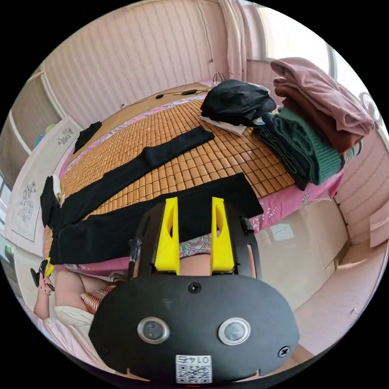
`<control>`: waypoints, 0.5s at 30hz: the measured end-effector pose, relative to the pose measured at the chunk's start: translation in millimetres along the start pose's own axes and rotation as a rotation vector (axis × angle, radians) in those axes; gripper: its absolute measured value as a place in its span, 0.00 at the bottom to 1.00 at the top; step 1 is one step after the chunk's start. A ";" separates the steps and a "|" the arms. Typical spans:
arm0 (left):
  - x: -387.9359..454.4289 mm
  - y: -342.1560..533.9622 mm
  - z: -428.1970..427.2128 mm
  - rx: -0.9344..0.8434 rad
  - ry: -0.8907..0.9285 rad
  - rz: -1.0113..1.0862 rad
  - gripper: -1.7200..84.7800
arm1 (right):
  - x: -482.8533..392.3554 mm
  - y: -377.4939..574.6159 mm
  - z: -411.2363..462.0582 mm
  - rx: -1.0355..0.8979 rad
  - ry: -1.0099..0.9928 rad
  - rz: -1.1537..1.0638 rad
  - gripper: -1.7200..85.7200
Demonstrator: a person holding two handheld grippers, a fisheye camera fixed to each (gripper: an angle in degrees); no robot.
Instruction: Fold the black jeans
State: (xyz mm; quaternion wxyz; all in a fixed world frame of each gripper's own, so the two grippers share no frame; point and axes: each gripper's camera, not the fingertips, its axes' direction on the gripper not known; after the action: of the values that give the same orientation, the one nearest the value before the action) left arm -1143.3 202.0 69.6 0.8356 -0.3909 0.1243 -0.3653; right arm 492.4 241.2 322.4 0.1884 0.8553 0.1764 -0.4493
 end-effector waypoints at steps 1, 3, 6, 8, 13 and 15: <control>0.3 -3.4 2.7 -0.010 -0.005 -0.009 0.17 | 14.0 -0.4 1.2 -0.005 0.007 0.039 0.17; 5.5 -16.8 15.1 -0.066 -0.048 -0.016 0.17 | 62.4 -1.1 9.1 -0.047 0.026 0.173 0.17; 18.7 -31.8 26.1 -0.136 -0.153 0.023 0.16 | 101.1 -4.4 17.1 -0.113 0.016 0.229 0.18; 24.5 -38.3 28.3 -0.161 -0.180 0.020 0.15 | 114.6 -7.8 16.5 -0.116 0.023 0.225 0.17; 42.6 -46.0 28.0 -0.169 -0.216 0.087 0.09 | 141.1 -23.4 11.5 -0.119 0.006 0.225 0.17; 55.2 -50.2 28.9 -0.178 -0.240 0.119 0.08 | 151.0 -30.9 10.8 -0.139 0.010 0.224 0.16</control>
State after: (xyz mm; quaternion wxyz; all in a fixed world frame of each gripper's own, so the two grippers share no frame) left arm -1116.1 157.7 130.4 0.8267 -0.4963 0.0782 -0.2534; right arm 550.9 282.8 185.5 0.2953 0.8568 0.1112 -0.4079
